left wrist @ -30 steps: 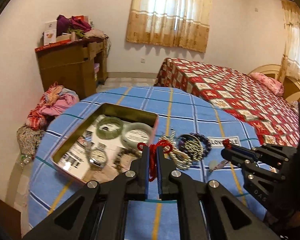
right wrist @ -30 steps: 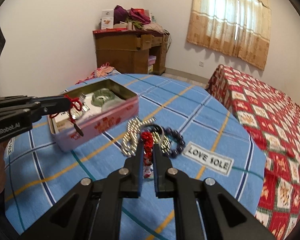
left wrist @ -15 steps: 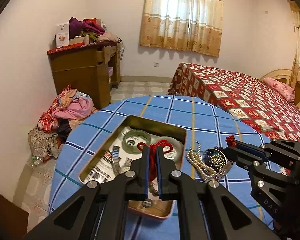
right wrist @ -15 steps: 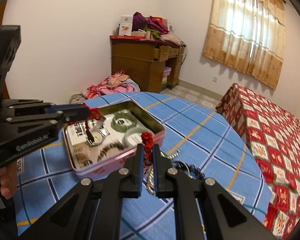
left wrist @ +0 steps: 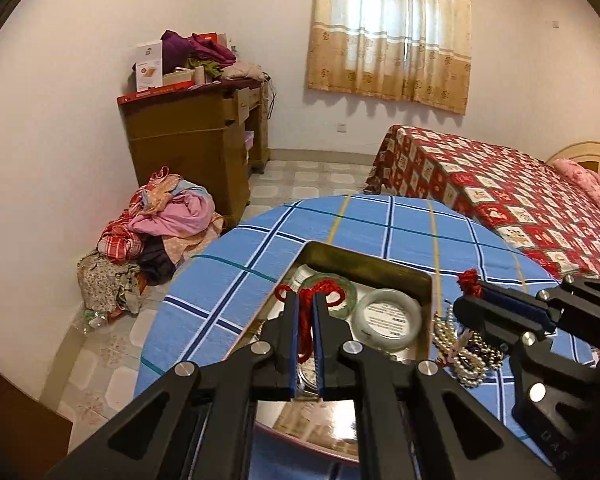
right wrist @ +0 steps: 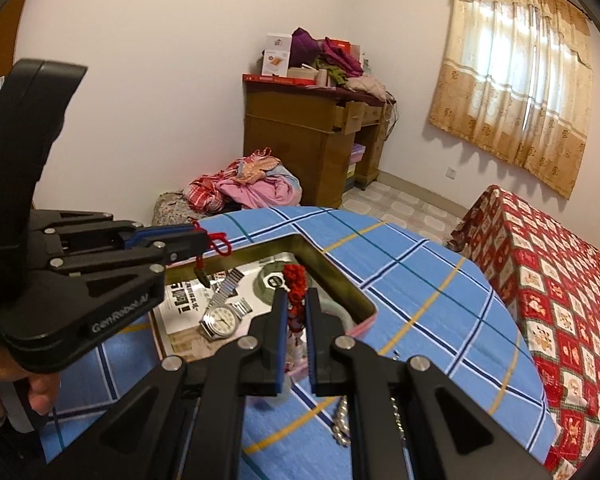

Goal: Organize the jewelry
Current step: 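Lower the red cord into the tin with left tool while right tool releases beads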

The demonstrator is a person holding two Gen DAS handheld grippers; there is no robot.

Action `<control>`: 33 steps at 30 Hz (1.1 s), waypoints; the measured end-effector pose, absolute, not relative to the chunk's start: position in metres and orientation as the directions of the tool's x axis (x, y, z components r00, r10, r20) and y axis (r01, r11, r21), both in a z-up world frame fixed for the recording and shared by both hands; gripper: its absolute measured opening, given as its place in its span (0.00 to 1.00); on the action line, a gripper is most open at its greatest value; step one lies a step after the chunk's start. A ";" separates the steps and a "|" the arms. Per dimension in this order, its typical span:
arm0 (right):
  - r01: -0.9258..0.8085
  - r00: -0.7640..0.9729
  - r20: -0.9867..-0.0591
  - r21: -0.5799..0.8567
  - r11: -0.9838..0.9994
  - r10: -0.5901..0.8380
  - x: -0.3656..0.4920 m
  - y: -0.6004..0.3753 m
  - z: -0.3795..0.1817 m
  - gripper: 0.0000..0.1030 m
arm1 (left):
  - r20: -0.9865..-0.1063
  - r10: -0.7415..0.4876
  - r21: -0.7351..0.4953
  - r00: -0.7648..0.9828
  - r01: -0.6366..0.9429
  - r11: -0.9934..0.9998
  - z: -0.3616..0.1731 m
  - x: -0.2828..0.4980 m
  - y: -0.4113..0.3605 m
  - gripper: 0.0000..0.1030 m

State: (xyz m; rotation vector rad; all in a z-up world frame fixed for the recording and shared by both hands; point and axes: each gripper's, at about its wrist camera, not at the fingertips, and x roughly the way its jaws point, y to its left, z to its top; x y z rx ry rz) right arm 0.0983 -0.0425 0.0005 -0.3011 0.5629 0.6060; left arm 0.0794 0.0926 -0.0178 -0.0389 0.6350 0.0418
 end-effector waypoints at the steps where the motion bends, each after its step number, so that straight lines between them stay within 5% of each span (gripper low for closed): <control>1: -0.613 0.677 -0.581 -0.104 0.784 0.452 0.099 -0.040 -0.001 0.10 | -0.596 0.030 -0.020 0.803 -0.052 0.998 -0.019 0.081 0.093 0.05; 19: -0.618 0.691 -0.526 -0.076 0.783 0.495 0.100 -0.048 0.037 0.10 | -0.606 0.039 -0.015 0.794 -0.061 0.998 -0.021 0.086 0.102 0.05; 33: -0.625 0.628 -0.607 -0.021 0.780 0.487 0.123 -0.031 -0.013 0.10 | -0.651 0.021 -0.020 0.758 -0.045 0.999 -0.039 0.098 0.096 0.05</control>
